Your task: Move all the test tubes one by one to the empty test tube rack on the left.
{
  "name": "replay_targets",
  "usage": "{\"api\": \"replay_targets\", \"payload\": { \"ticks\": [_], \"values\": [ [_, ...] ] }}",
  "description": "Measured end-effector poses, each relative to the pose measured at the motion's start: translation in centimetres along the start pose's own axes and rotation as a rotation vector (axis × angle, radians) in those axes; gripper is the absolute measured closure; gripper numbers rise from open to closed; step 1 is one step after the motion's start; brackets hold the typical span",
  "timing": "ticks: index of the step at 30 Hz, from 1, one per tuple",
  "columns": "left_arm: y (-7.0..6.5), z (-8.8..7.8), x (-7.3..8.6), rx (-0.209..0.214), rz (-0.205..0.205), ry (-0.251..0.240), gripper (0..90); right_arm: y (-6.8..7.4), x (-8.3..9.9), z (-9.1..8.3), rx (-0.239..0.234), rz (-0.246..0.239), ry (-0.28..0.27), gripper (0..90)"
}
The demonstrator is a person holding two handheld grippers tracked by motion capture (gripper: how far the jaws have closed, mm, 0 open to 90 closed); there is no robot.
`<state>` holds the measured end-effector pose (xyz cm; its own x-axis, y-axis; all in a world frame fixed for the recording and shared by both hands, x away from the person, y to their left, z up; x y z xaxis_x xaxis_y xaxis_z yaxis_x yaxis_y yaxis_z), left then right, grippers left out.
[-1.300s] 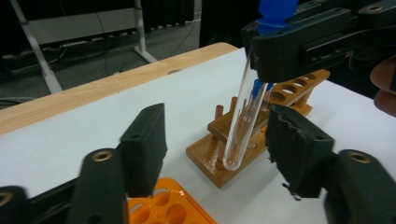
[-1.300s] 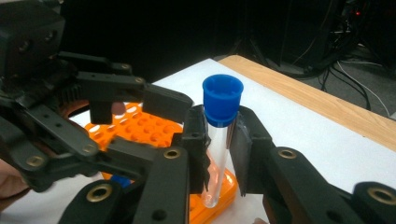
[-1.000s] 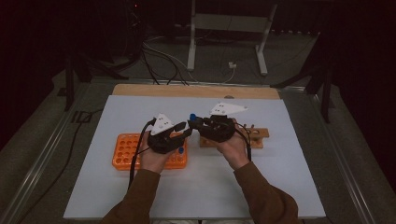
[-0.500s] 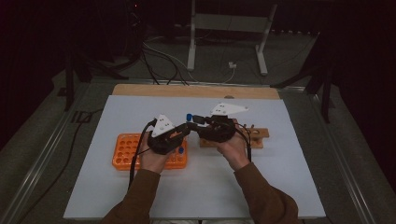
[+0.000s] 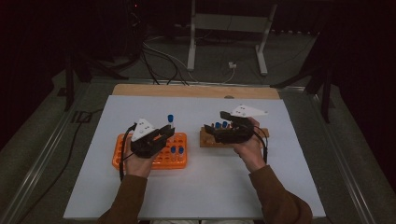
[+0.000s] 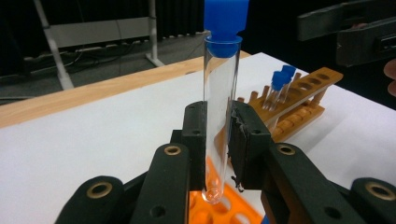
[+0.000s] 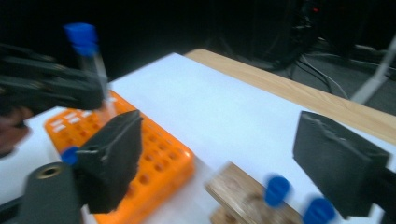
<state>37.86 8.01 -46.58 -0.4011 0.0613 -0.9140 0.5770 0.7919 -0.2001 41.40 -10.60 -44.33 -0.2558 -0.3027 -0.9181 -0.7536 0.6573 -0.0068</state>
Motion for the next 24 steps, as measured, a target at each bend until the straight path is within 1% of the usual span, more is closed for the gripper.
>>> {"api": "replay_targets", "payload": {
  "ticks": [2, 4, 10, 13, 16, 20, 24],
  "values": [
    [0.3, -0.5, 0.4, -0.006, -0.005, 0.0, 78.3, -0.7, 0.7, -0.5, 0.019, 0.003, 0.002, 10.2],
    [0.5, -1.0, 0.9, -0.012, -0.007, 0.002, 78.3, -1.4, 1.2, -1.1, 0.035, 0.012, 0.001, 8.6],
    [0.7, -1.4, 2.4, -0.012, -0.018, 0.017, 78.3, -2.8, 2.6, -2.6, 0.062, 0.024, 0.004, 2.5],
    [0.7, -1.4, 3.0, -0.008, -0.019, 0.027, 78.3, -3.3, 3.2, -3.1, 0.085, 0.016, 0.002, 1.1],
    [0.5, -1.4, 3.4, -0.004, -0.019, 0.035, 78.3, -3.7, 3.9, -3.5, 0.103, 0.023, 0.008, 0.0],
    [0.4, -1.6, 3.8, -0.001, -0.02, 0.036, 78.3, -4.1, 4.5, -3.9, 0.11, 0.042, 0.009, 0.0],
    [0.2, -1.5, 4.3, 0.002, -0.015, 0.053, 78.3, -4.3, 4.9, -4.4, 0.114, 0.052, 0.007, 0.0]
  ]
}}
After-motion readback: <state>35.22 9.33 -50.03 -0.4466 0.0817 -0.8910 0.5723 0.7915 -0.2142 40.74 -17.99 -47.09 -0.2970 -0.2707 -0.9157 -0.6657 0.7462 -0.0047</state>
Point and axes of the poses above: each handheld gripper's, and its own axes: z roughly forward along the jaws, x roughly out of its underside, y roughly to its left, the point moved 10 cm from there along z, roughly forward along the jaws, and after that the axes turned 7 degrees about -z, right-handed, at the moved point
